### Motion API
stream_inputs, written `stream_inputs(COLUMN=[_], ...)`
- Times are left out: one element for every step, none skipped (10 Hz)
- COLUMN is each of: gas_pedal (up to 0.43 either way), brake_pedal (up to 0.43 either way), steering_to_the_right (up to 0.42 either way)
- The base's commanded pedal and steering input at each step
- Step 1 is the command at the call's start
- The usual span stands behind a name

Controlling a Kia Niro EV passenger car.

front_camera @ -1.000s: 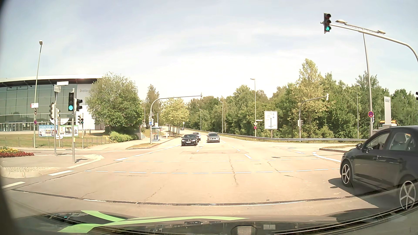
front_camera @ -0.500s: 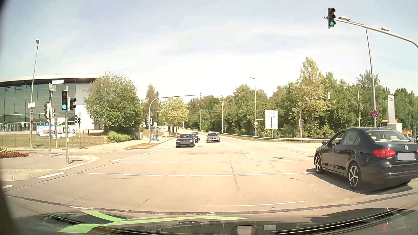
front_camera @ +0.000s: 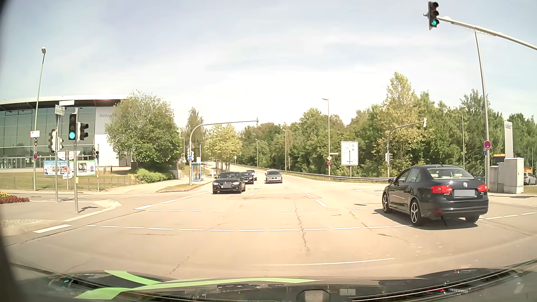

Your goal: Follow the waypoints while adhering to traffic rules and regulations

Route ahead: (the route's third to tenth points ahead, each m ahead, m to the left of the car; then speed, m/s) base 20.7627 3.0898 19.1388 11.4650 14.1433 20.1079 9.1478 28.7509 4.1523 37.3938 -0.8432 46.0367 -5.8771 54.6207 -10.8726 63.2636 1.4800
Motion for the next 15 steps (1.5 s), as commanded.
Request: stream_inputs(gas_pedal=[0.0,0.0,0.0,0.0,0.0,0.0,0.0,0.0,0.0,0.0,0.0,0.0,0.0,0.0,0.0], brake_pedal=[0.0,0.0,0.0,0.0,0.0,0.0,0.0,0.0,0.0,0.0,0.0,0.0,0.0,0.0,0.0], steering_to_the_right=[0.0,0.0,0.0,0.0,0.0,0.0,0.0,0.0,0.0,0.0,0.0,0.0,0.0,0.0,0.0])
